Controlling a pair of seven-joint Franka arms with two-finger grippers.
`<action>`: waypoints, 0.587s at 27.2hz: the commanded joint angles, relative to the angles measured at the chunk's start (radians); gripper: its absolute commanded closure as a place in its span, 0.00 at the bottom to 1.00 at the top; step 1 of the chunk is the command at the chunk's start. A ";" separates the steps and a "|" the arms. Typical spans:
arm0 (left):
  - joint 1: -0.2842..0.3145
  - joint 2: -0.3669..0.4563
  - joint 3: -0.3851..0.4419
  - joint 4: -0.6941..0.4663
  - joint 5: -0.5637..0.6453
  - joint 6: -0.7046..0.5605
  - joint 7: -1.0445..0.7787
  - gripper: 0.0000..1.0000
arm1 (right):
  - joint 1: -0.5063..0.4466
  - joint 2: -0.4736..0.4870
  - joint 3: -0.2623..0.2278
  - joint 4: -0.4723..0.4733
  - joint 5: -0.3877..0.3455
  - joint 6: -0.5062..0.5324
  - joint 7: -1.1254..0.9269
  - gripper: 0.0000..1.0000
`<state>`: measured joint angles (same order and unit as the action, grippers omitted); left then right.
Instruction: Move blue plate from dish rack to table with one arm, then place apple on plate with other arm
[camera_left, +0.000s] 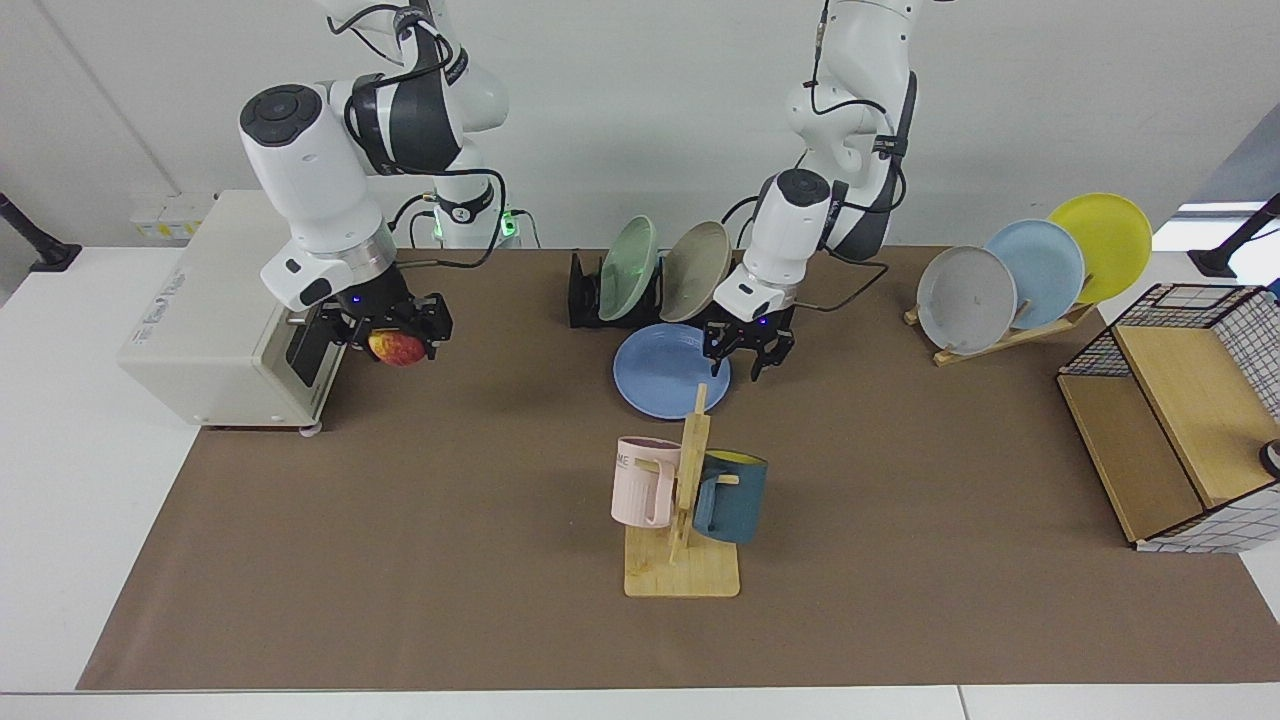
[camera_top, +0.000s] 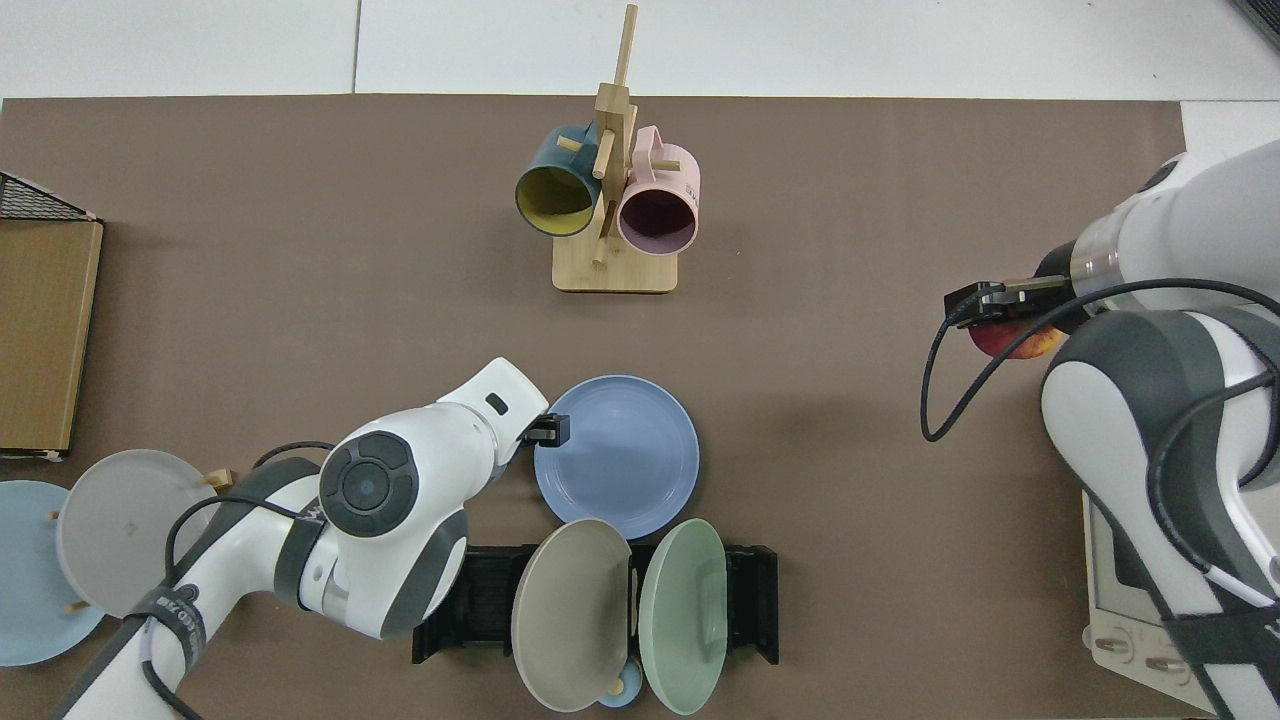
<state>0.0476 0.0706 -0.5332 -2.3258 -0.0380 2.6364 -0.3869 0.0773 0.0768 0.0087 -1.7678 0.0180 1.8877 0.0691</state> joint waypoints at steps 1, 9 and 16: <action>0.001 0.012 0.062 0.085 -0.003 -0.067 0.016 0.00 | 0.018 -0.020 0.013 -0.027 -0.003 0.001 0.078 1.00; 0.008 -0.058 0.166 0.186 0.044 -0.225 0.048 0.00 | 0.154 0.004 0.014 -0.039 -0.001 0.057 0.270 1.00; 0.018 -0.104 0.262 0.353 0.113 -0.502 0.104 0.00 | 0.292 0.064 0.013 -0.061 -0.001 0.165 0.455 1.00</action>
<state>0.0612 -0.0027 -0.3136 -2.0843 0.0474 2.3253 -0.3317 0.2999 0.0993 0.0239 -1.8137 0.0184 1.9782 0.4002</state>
